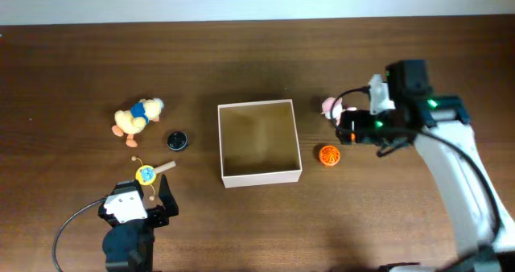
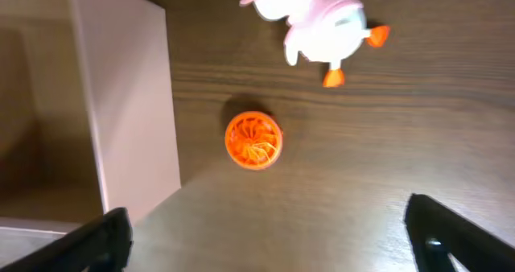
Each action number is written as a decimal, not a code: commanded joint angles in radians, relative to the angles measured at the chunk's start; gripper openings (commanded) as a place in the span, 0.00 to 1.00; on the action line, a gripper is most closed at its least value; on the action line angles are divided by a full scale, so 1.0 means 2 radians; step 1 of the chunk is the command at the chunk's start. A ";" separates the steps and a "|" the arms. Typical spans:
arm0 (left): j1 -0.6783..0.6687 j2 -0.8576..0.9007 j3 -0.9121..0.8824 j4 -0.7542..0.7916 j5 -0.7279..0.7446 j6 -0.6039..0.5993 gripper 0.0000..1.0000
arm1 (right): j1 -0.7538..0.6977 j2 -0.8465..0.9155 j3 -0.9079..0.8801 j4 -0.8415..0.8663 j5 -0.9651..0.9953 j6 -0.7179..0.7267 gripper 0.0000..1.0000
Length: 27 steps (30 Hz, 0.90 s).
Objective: Pack container
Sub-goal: 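Move the right gripper over the orange mesh ball and lower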
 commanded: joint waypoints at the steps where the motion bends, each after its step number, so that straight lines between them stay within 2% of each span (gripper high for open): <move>1: -0.001 -0.003 -0.002 0.001 0.005 0.006 0.99 | -0.001 0.041 0.007 0.014 -0.024 0.000 0.94; 11: -0.001 -0.003 -0.003 0.001 0.005 0.006 0.99 | 0.014 0.124 0.007 0.032 0.007 0.003 0.94; 19: -0.001 -0.003 -0.003 0.001 0.005 0.006 0.99 | 0.089 0.133 0.006 0.036 0.089 0.002 0.94; 27: -0.001 -0.003 -0.003 0.001 0.005 0.006 0.99 | 0.099 0.133 -0.034 0.066 0.103 0.004 0.94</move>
